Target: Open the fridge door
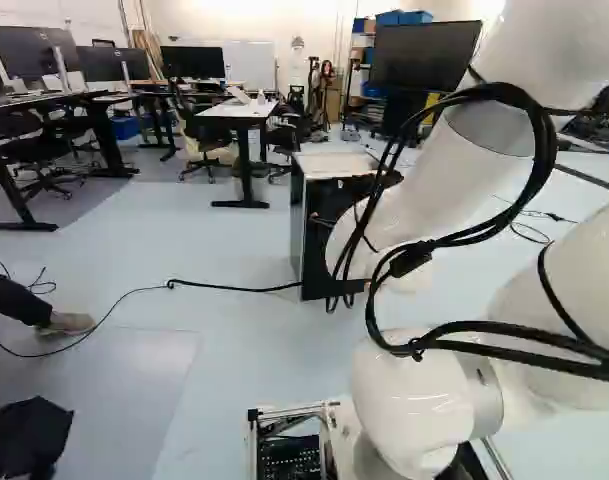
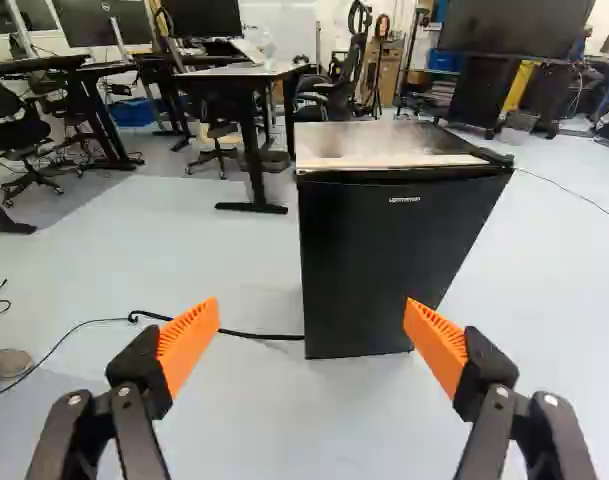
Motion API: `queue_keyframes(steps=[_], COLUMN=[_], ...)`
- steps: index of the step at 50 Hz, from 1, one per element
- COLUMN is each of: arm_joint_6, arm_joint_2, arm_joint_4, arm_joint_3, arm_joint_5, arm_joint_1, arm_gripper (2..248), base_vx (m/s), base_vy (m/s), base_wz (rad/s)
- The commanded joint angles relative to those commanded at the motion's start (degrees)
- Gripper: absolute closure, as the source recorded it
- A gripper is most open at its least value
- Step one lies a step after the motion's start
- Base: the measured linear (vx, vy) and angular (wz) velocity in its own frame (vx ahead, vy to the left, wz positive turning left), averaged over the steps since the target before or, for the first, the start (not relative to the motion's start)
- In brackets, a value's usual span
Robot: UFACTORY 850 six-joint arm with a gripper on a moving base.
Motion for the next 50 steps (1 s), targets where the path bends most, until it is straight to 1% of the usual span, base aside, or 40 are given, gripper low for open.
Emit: queue_keyframes(steps=[20,37,50], arm_joint_6=[0.0,0.0,0.0], arm_joint_2=[-0.7,-4.1,-7.0], arm_joint_4=[0.0,0.0,0.0], arm_joint_3=[-0.6,-3.5,-6.2], arm_joint_5=[0.0,0.0,0.0], arm_joint_1=[0.0,0.6,1.8], arm_gripper=[3,3,3], base_vx=[0.000,0.000,0.000], base_vy=[0.000,0.000,0.000], base_wz=[0.000,0.000,0.000])
